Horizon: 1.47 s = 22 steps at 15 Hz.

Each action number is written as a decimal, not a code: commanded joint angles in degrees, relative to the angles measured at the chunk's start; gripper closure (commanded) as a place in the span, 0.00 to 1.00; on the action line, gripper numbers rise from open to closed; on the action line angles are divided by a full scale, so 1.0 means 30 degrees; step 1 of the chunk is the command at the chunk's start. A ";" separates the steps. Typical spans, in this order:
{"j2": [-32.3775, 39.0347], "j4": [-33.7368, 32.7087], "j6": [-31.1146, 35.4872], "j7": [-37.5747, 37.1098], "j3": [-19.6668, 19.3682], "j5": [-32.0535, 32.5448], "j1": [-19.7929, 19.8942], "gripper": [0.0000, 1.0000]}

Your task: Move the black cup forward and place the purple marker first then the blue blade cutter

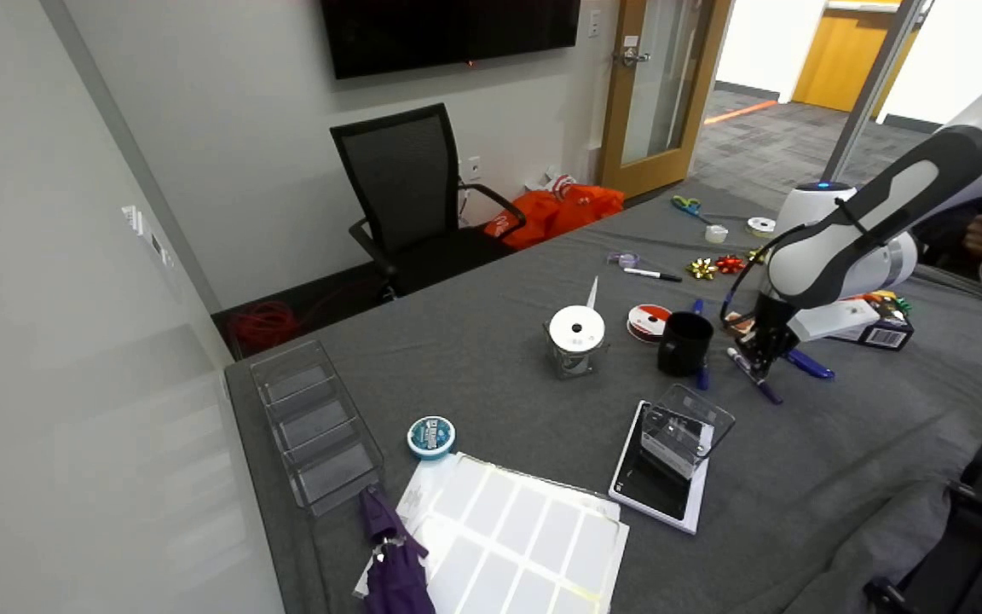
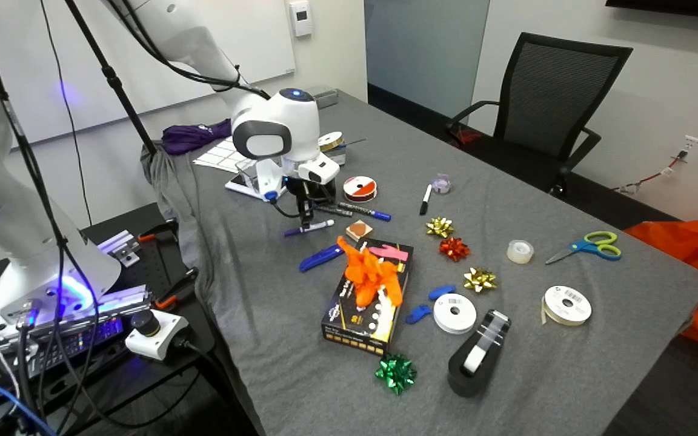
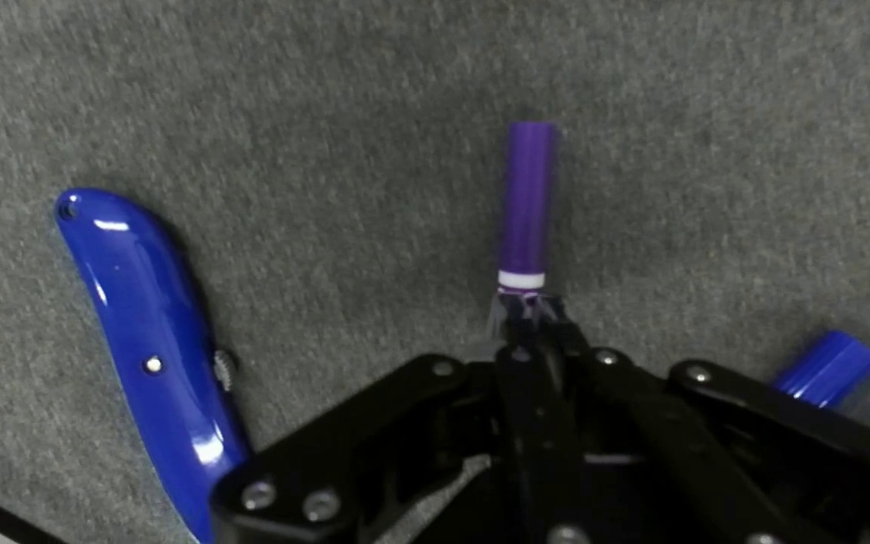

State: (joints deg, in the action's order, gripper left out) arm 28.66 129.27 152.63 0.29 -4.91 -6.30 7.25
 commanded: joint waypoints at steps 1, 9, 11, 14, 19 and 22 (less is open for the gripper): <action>0.0448 0.0198 0.1101 0.0209 0.0130 0.0010 0.0315 0.59; 0.0769 0.0079 0.1191 0.0084 0.0193 -0.0046 0.0351 0.91; 0.0698 0.0118 0.1149 0.0091 0.0196 -0.0052 0.0360 1.00; 0.0372 0.0279 0.0905 0.0141 0.0135 0.0043 0.0345 0.96; -0.1318 0.0879 -0.0260 0.0270 -0.0167 0.0401 0.0286 0.59; -0.1994 0.0836 -0.0928 0.0428 -0.0071 0.0225 0.0392 0.90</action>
State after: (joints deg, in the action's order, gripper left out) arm 26.64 129.90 152.57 0.29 -5.48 -5.97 7.41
